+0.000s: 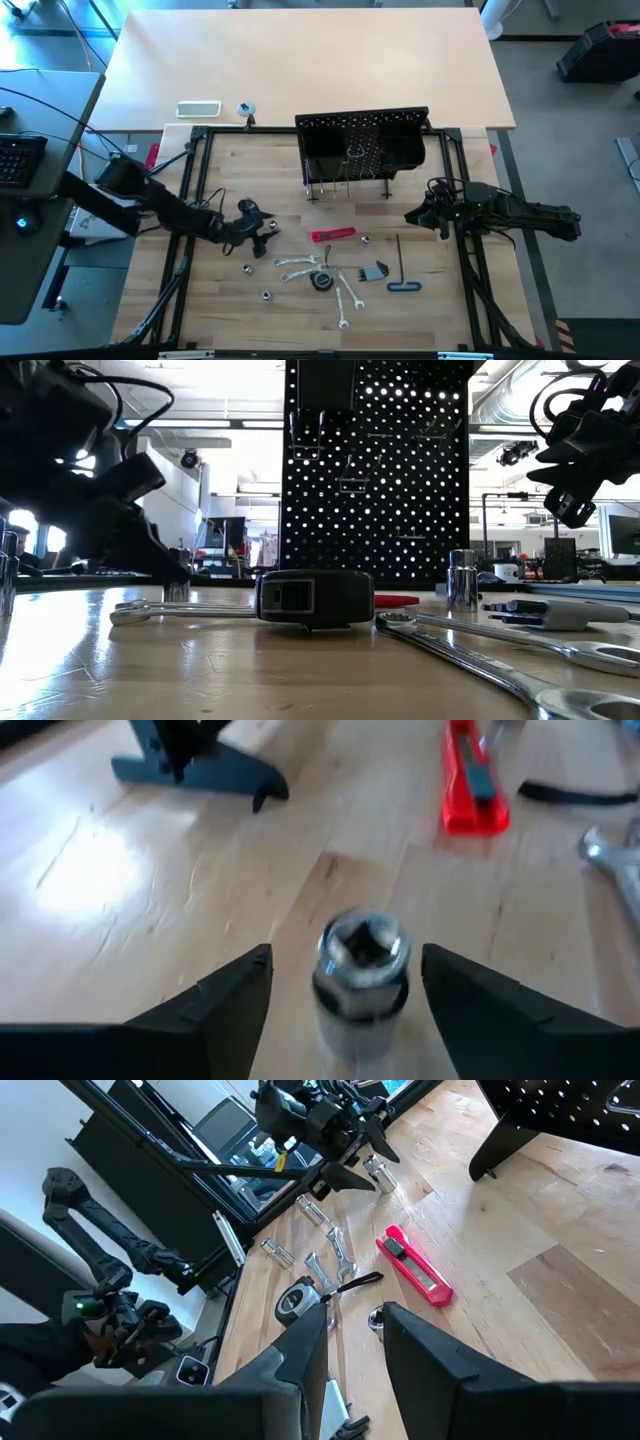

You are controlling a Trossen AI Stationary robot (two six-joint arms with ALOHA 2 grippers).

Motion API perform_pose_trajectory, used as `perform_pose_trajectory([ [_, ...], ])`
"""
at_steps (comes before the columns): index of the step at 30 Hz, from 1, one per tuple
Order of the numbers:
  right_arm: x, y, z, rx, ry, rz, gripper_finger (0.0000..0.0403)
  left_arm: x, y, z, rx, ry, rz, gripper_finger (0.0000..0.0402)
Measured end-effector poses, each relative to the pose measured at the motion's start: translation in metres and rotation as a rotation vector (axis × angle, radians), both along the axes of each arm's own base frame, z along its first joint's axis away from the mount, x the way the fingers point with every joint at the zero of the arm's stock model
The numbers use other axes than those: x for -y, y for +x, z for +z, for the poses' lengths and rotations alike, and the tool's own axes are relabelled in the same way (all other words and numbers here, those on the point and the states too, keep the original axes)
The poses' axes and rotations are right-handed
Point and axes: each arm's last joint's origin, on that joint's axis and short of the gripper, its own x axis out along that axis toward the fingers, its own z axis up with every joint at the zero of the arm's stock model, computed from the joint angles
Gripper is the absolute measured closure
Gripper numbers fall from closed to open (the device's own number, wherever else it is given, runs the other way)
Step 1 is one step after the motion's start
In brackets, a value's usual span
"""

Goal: Hang tools onto peg board
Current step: Put the top left socket into the peg board

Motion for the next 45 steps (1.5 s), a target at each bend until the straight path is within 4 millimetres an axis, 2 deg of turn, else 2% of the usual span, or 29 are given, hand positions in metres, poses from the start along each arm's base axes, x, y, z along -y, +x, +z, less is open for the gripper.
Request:
perform_pose_trajectory([
  [7, 0.000, 0.000, 0.000, 0.000, 0.000, 0.000, 0.0308, -0.004, 0.007, -0.003, -0.009, 0.006, -0.012, 0.0196],
  [14, 0.000, 0.000, 0.000, 0.000, 0.000, 0.000, 0.0308, -0.005, 0.009, -0.005, -0.015, 0.000, -0.026, 0.0291],
  [24, 0.000, 0.000, 0.000, 0.001, -0.003, 0.000, 0.0308, -0.002, 0.017, 0.004, 0.066, -0.016, -0.082, 0.0294],
  [29, 0.002, 0.001, 0.003, 0.027, -0.014, -0.063, 0.0308, 0.002, 0.029, 0.013, 0.097, -0.013, -0.122, 0.0294],
  [35, 0.005, 0.001, 0.003, 0.028, -0.011, -0.172, 0.0308, 0.010, 0.050, 0.032, 0.152, 0.032, -0.194, 0.0294],
  [38, 0.006, 0.001, 0.003, 0.029, 0.054, -0.230, 0.0308, 0.013, 0.061, 0.044, 0.185, 0.065, -0.236, 0.0294],
  [42, 0.006, 0.001, 0.004, 0.031, 0.073, -0.240, 0.0308, 0.013, 0.078, 0.061, 0.234, 0.084, -0.288, 0.0294],
  [45, 0.007, 0.001, 0.007, 0.068, 0.020, -0.234, 0.0308, 0.013, 0.088, 0.073, 0.272, 0.096, -0.318, 0.0294],
])
